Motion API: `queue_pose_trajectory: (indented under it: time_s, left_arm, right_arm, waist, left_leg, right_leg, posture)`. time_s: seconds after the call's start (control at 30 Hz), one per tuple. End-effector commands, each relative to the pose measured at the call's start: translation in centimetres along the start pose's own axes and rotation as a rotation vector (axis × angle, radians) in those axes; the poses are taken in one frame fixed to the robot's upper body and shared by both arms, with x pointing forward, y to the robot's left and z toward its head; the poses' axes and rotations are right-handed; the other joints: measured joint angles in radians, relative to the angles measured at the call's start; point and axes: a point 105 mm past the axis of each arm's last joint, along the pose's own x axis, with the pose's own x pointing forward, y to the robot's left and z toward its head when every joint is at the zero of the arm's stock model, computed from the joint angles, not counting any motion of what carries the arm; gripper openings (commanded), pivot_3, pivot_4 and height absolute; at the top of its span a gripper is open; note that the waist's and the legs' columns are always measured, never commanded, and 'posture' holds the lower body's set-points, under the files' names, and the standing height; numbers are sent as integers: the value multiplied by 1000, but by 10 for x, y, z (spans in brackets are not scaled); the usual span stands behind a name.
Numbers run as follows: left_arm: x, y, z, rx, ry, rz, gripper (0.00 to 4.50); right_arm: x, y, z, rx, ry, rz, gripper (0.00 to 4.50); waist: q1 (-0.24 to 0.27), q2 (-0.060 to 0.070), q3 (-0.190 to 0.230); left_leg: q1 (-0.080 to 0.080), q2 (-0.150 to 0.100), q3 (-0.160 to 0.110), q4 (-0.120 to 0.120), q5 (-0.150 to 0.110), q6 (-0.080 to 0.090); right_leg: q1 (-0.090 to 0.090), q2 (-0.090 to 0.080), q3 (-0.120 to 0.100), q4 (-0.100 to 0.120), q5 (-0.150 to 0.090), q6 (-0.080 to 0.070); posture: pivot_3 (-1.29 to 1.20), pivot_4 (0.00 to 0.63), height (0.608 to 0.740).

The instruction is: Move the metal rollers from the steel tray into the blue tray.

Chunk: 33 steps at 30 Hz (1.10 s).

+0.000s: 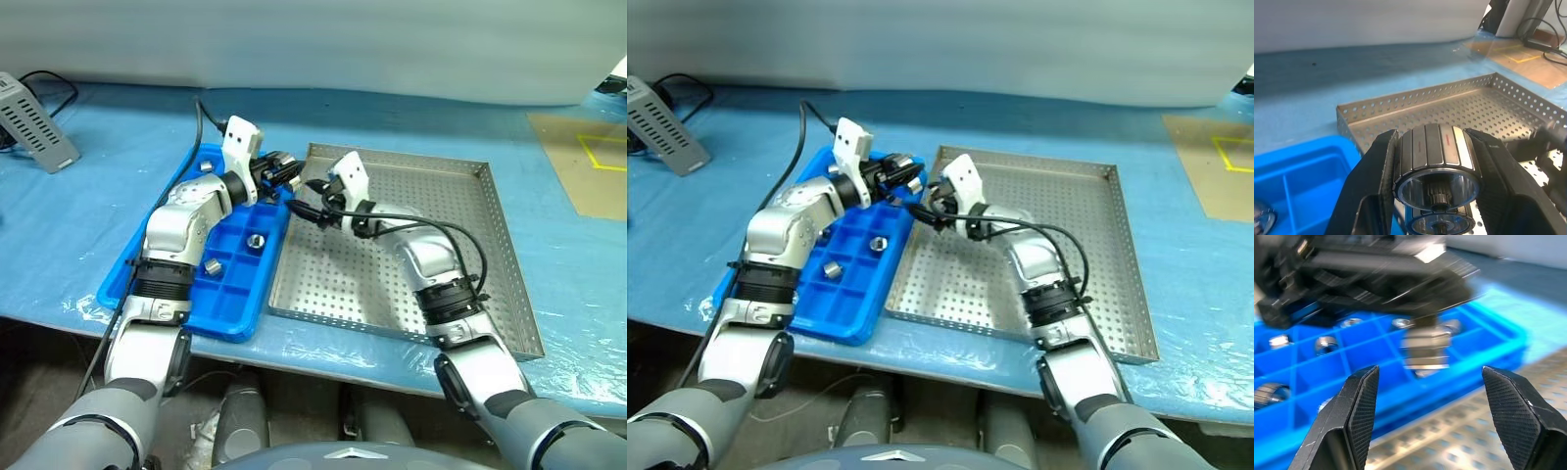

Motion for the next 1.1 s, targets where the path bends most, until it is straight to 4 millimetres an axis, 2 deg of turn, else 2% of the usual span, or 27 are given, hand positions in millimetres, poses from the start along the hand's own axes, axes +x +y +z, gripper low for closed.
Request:
queue_pose_trajectory:
  time_s: [0.03, 0.33, 0.63, 0.73, 0.87, 0.93, 1.0, 1.1]
  left_arm:
    - [0, -10, 22, 37, -65, -43, 2089]
    - [5, -16, 18, 26, -63, -53, 2089]
    - [6, -24, 16, 24, -59, -78, 2089]
    - [6, -25, 16, 22, -61, -79, 2048]
    - [7, -25, 16, 23, -61, -80, 2048]
    - [6, -25, 15, 23, -60, -79, 2048]
    - [6, -25, 15, 21, -60, -77, 2048]
    - [6, -24, 15, 21, -59, -72, 2048]
  right_arm:
    - [-3, -1, 10, -30, -26, -26, 3479]
    - [10, 15, 15, 4, -59, 7, 3479]
    - [18, 15, 12, 13, -53, -7, 3479]
    - [20, 13, 9, 8, -46, -20, 2870]
    - [22, 6, 8, -12, -32, -67, 1566]
    - [22, 7, 9, -3, -47, -49, 1076]
    - [22, 6, 9, -10, -41, -53, 767]
    - [20, 9, 10, -21, -52, -33, 726]
  waist:
    - [0, 0, 0]
    - [-1, 0, 0]
    - [-1, 0, 0]
    - [-1, 0, 0]
    - [-1, 0, 0]
    - [-1, 0, 0]
    - [-1, 0, 0]
    - [-1, 0, 0]
  left_leg:
    - [0, 0, 0, 0, 0, 0]
    - [0, 0, 0, 0, 0, 0]
    - [0, 0, 0, 0, 0, 0]
    - [0, 0, 0, 0, 0, 0]
    - [0, 0, 0, 0, 0, 0]
    - [0, 0, 0, 0, 0, 0]
    - [0, 0, 0, 0, 0, 0]
    - [0, 0, 0, 0, 0, 0]
  right_leg:
    - [0, 0, 0, 0, 0, 0]
    - [0, 0, 0, 0, 0, 0]
    - [0, 0, 0, 0, 0, 0]
    - [0, 0, 0, 0, 0, 0]
    - [0, 0, 0, 0, 0, 0]
    - [0, 0, 0, 0, 0, 0]
    - [0, 0, 0, 0, 0, 0]
    - [0, 0, 0, 0, 0, 0]
  posture:
    - [-83, 150, 740]
    - [-86, 150, 740]
    - [-89, 150, 740]
    - [-89, 150, 740]
    - [-87, 150, 740]
    - [-86, 150, 740]
    - [-86, 150, 740]
    - [-86, 150, 740]
